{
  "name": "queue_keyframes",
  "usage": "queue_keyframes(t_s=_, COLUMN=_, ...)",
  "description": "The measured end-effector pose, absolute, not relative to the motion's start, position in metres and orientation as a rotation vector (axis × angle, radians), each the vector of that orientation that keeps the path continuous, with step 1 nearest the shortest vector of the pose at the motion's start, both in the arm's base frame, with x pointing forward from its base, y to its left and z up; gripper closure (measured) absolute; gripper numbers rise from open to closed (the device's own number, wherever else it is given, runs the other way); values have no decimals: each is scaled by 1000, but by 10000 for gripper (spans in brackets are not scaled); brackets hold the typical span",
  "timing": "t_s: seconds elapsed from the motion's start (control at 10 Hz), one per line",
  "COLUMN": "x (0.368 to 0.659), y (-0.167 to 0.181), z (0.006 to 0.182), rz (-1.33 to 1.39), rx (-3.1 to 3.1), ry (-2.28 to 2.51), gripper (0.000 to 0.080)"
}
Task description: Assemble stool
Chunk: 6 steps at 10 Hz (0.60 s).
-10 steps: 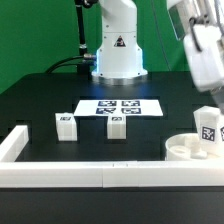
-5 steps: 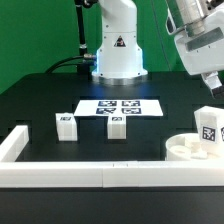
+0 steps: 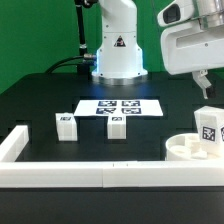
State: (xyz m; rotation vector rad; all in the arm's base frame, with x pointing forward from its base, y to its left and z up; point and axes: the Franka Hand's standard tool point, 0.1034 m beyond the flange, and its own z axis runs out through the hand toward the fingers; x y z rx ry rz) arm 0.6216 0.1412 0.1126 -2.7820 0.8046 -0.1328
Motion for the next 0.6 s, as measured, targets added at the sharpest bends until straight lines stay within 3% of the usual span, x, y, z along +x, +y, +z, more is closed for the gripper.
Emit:
queue_keyframes(t_s=0.3, x=622, y=140, z=113, rz=-160, rx=-2873, ry=522, gripper=150)
queue_keyframes(t_s=0.6, x=629, y=137, z=122, rz=-200, rx=-3034, ry=-284, gripper=150)
